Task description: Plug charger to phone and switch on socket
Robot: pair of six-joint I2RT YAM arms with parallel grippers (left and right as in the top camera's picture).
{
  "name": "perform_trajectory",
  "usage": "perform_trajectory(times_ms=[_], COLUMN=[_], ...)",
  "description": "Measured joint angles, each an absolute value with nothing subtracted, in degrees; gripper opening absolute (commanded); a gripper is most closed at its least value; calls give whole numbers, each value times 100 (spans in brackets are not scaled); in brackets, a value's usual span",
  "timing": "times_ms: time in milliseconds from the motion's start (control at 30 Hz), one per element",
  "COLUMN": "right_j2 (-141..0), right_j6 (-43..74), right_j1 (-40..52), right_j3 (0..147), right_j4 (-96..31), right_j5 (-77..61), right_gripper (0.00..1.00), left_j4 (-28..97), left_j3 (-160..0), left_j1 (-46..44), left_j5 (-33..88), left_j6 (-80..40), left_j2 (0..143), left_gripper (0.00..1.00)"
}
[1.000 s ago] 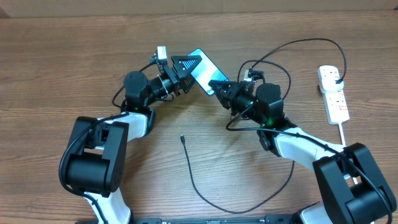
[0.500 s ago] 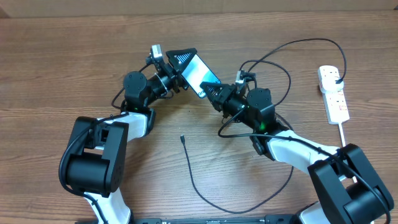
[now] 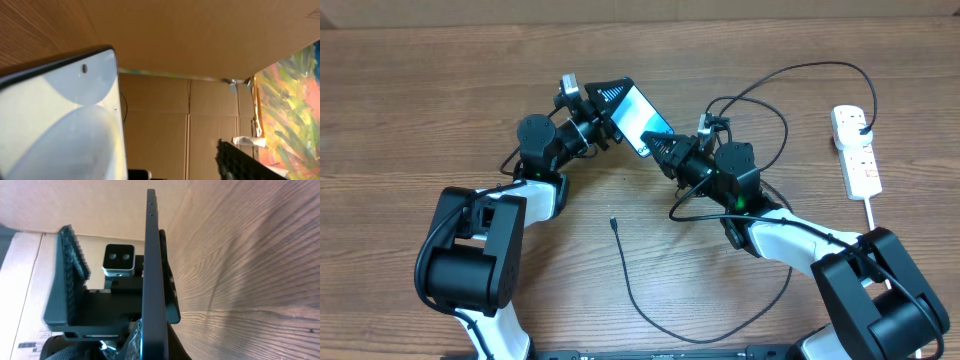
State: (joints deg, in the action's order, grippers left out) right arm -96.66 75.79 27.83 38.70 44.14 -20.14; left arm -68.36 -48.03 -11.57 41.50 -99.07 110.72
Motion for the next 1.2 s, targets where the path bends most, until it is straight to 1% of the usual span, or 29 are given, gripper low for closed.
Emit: perform_trajectory(times_ms=[33,67,233,500,733,767,800,833,867,1033,1200], right_j2=[-9666,-9666,-9666,-9666,-9666,-9666,-9666,-9666,-9671,-9736,-9585], right_j6=[7572,7579,7752,8239,8414,8425,8433,8458,8495,7937,7091], right_j1=[2783,2783,2783,2773,2773,2773,2773,2770,2775,2663,1905], right_j3=[3870,3883,3911,3948,3966,3966,3968,3977,3972,3972,3970], right_j4=[4434,4447,4460,4515,4506,4508,4506,4484,4421,4410,4233], right_j5=[-2014,-2016,-2093,-2204,-2263,-2270,-2272,-2314,-2373,-3085,-3811], right_gripper=[4,4,4,4,4,18,60,90,100,100,100], left_j4=[-6818,-6807,-6742,-6685,-6683,-6683,-6683,-6692,-6726,-6423,-5983], left_j3=[-4801,-4801,-4794,-4788,-4733,-4729,-4729,-4729,-4729,-4737,-4740], left_j1=[-1153,-1153,-1149,-1131,-1120,-1120,-1120,-1120,-1127,-1120,-878], left_j5=[4160,4156,4154,4178,4182,4182,4185,4200,4217,4318,4729], left_j6=[-9891,-9889,-9841,-9730,-9730,-9730,-9730,-9727,-9695,-9734,-9690], left_j2=[11072,11074,11080,11083,11107,11111,11115,11124,11126,11124,11124], left_gripper=[57,53,45,23,14,12,6,5,5,4,4])
